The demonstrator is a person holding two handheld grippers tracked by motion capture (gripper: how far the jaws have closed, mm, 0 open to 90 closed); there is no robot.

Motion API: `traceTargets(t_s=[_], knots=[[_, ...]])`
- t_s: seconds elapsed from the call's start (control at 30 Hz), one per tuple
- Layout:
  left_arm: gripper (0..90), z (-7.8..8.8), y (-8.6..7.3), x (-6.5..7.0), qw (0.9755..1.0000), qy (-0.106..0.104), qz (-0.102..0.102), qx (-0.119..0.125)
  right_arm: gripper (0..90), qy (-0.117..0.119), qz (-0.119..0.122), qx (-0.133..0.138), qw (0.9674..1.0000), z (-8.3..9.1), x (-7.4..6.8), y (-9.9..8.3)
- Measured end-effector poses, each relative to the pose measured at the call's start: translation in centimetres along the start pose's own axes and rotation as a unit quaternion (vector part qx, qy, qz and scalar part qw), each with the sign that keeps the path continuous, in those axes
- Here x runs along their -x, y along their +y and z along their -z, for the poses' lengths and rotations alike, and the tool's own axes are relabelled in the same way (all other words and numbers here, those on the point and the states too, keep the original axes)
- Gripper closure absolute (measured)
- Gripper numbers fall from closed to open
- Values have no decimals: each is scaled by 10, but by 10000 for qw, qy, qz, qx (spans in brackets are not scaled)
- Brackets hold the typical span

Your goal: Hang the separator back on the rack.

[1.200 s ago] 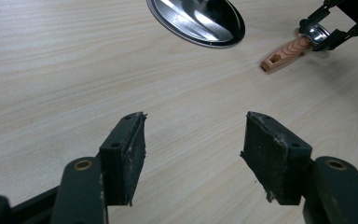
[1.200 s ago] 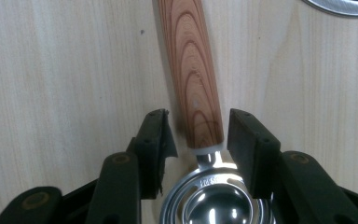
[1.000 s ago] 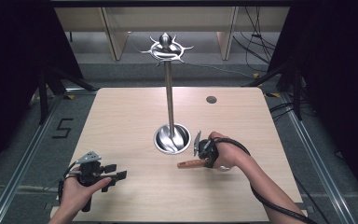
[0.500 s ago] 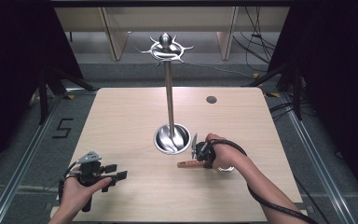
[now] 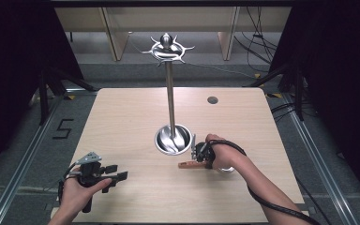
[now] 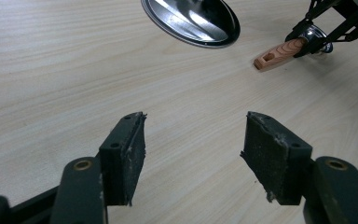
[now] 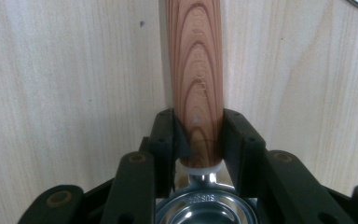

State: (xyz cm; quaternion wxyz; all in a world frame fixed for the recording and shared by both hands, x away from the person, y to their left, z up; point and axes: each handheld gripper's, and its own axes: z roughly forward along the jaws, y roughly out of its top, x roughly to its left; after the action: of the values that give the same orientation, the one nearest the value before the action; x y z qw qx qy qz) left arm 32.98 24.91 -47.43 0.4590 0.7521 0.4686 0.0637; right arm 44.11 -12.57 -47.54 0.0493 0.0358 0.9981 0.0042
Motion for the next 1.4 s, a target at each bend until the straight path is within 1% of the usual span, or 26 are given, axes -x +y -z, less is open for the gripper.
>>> traceTargets(t_s=[0.07, 0.1, 0.13, 0.17, 0.2, 0.27, 0.33, 0.4, 0.43, 0.5, 0.57, 0.63, 0.67, 0.7, 0.77, 0.8, 0.83, 0.87, 0.9, 1.0, 1.03, 1.07, 1.17, 1.23, 1.37, 1.4], knots=[[378, 0, 0, 0, 10000, -15, -38, -43, 685, -53, 136, -34, 9999, 0, 1, 1], [378, 0, 0, 0, 10000, -14, -13, -36, 690, -94, 192, -151, 9997, 1, -1, 3], [378, 0, -1, 0, 10000, -6, 3, -34, 692, -98, 105, -285, 9995, 3, -4, 5], [378, 0, -1, 1, 10000, -9, 15, -13, 693, -148, 161, -291, 9993, 3, -5, 5], [378, 0, -1, 0, 10000, -7, 8, -12, 693, -199, 284, -202, 9992, 2, -5, 5], [378, 1, -1, 0, 10000, 18, 23, 6, 694, -189, 213, -29, 9996, 0, -7, 4], [378, 1, -1, 0, 10000, 14, 11, -3, 695, -323, 166, -138, 9992, 5, -10, 3], [378, 1, 0, 0, 10000, 12, 5, -9, 695, -345, 470, 178, 9981, 4, -5, 0], [378, 1, 0, 0, 10000, 16, -17, -25, 695, -306, 255, 234, 9989, 6, -8, -1], [378, 1, 0, 0, 10000, 16, -11, -17, 695, -342, 295, 415, 9981, 9, -8, -5], [378, 2, 0, 0, 10000, 2, -24, -20, 695, -473, 172, 531, 9973, 13, -10, -9], [378, 1, -1, 0, 10000, -23, 34, -24, 695, -512, -21, 694, 9963, 16, -13, -13], [378, 2, -1, 0, 10000, -17, 18, -58, 696, -483, -253, 714, 9960, 19, -15, -16], [378, 2, -1, 0, 10000, 14, 11, -44, 696, -630, -352, 895, 9934, 21, -16, -20], [378, 2, -1, 0, 10000, 0, -15, -10, 696, -747, -560, 1103, 9895, 25, -18, -24], [378, 2, -1, -1, 10000, -3, -13, -5, 696, -822, -733, 1242, 9861, 28, -19, -28], [378, 2, -1, 0, 10000, 4, -4, -3, 696, -785, -850, 1522, 9815, 29, -20, -30], [378, 2, -1, 0, 10000, 10, -2, 5, 696, -829, -1001, 1601, 9785, 32, -22, -33], [378, 2, -1, 0, 10000, 16, -1, 5, 696, -875, -1137, 1776, 9736, 36, -23, -38], [378, 2, -1, -1, 10000, 44, -28, -16, 696, -1050, -1435, 2052, 9624, 42, -25, -46], [378, 2, -1, -1, 10000, 42, -25, -12, 696, -1091, -1518, 2201, 9574, 44, -25, -51], [378, 2, -1, -1, 10000, 51, -19, -6, 696, -1135, -1651, 2311, 9521, 46, -27, -54], [378, 1, -1, -1, 10000, 55, 12, -11, 697, -1297, -2071, 2712, 9310, 49, -31, -64], [379, 1, -1, -1, 10000, 55, 6, -10, 696, -1335, -2328, 2898, 9187, 52, -33, -70], [380, 2, -1, 0, 10000, 77, 29, 38, 697, -1299, -2626, 3127, 9035, 56, -37, -79], [380, 2, -1, 0, 9999, 83, 33, 48, 696, -1237, -2664, 3135, 9030, 58, -38, -81]])
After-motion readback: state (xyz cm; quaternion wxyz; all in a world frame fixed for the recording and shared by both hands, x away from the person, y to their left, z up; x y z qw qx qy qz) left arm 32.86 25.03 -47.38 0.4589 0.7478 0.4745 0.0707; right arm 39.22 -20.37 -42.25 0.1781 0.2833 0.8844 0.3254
